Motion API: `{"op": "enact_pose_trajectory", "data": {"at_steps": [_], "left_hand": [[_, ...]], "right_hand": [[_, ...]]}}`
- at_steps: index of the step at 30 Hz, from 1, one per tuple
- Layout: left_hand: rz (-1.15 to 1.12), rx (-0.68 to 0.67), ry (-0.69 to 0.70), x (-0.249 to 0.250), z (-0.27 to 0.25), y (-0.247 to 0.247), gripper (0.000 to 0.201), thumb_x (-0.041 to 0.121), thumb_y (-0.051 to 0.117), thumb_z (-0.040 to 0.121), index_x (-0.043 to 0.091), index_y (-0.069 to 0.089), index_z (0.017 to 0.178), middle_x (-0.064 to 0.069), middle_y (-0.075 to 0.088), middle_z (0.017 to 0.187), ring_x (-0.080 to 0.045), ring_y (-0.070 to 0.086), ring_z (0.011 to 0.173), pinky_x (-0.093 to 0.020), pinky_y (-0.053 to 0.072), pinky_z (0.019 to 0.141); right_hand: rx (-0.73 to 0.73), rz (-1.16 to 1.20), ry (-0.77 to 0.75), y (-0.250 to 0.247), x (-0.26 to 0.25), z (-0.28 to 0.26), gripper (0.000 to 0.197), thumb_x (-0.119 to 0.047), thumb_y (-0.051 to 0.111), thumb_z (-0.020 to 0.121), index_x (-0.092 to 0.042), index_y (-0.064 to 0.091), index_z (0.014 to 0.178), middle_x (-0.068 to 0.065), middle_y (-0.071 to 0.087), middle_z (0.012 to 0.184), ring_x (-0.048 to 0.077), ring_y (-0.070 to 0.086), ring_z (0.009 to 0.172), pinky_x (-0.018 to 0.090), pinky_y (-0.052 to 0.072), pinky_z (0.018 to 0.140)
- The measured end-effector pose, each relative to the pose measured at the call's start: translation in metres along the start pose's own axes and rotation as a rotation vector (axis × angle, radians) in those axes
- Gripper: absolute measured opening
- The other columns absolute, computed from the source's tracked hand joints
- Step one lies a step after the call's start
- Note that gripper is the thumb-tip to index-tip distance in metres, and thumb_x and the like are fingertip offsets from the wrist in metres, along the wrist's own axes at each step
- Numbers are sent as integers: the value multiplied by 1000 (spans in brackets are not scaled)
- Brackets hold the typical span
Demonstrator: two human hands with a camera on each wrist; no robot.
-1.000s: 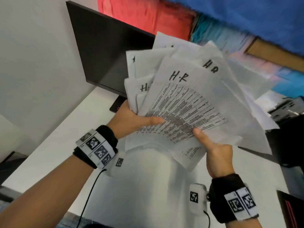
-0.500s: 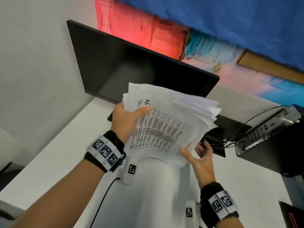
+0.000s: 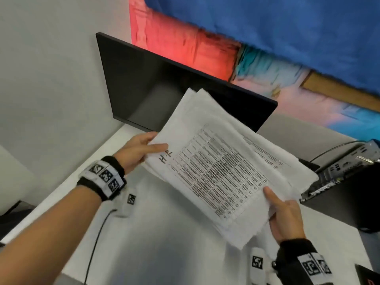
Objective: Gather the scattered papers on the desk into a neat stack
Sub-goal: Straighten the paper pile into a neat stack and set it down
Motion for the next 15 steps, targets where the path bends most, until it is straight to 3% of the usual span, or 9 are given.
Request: {"op": "enact_pose_trajectory", "data": {"at_steps": [2, 3, 6, 8, 10, 13, 14, 15], "left_hand": [[246, -98, -80, -5, 9, 3, 54, 26, 92, 63, 16, 76, 114, -6, 78, 117, -21, 75, 104, -39, 58, 94], [319, -66, -72, -5, 13, 7, 52, 18, 89, 68, 14, 73, 118, -3, 78, 117, -20, 75, 107, -42, 56, 98], [136, 202, 81, -7, 15, 10, 50, 4, 84, 75, 5, 70, 123, -8, 77, 117, -26, 74, 108, -43, 59, 94], [-21, 349, 165, -14, 7, 8, 44, 0, 82, 76, 2, 71, 119, -11, 78, 113, -28, 76, 103, -35, 62, 83], [-63, 423, 181, -30, -2, 6, 44, -1, 84, 74, 6, 73, 115, -8, 79, 108, -21, 77, 98, -28, 62, 78], [15, 462, 80, -66, -13, 2, 52, 1, 89, 68, 9, 71, 116, -2, 79, 105, -16, 76, 95, -24, 61, 76], [42, 474, 23, -80, -14, 1, 54, 3, 90, 66, 8, 71, 116, -3, 79, 104, -18, 76, 96, -28, 61, 79], [57, 481, -28, -93, -15, 0, 55, 8, 93, 63, 7, 72, 114, -5, 79, 104, -21, 75, 97, -34, 61, 84]], "right_hand": [[-25, -84, -134, 9, -20, -8, 34, 1, 67, 88, 3, 64, 122, 15, 78, 106, 24, 77, 91, 29, 61, 69], [-24, -136, -201, 16, -30, -15, 28, 2, 66, 89, 0, 67, 117, 9, 80, 98, 18, 78, 82, 27, 60, 62], [12, -174, -334, 32, -51, -35, 18, -2, 72, 85, -10, 71, 102, -6, 80, 82, 8, 73, 62, 23, 53, 44], [10, -138, -390, 35, -53, -44, 20, 1, 71, 85, -15, 71, 98, -14, 79, 77, 2, 71, 64, 20, 55, 49], [27, -151, -408, 32, -39, -46, 26, 2, 70, 85, -20, 69, 100, -17, 79, 82, -2, 73, 74, 17, 58, 63], [29, -327, -271, 17, 21, -29, 38, -3, 77, 82, -14, 67, 117, 1, 78, 105, 18, 74, 97, 25, 59, 79], [-1, -416, -192, 10, 44, -21, 43, 0, 76, 82, -10, 65, 123, 7, 75, 109, 23, 72, 99, 22, 58, 78], [-46, -511, -129, 5, 62, -15, 47, 7, 72, 83, -7, 62, 127, 6, 73, 111, 18, 70, 97, 15, 56, 76]]}}
Point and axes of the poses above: each hand's wrist, its own z-axis towards the middle knuckle, its own y-axis out of the palm, x = y × z, the point moved 6 cm from there along z, towards the middle knuckle
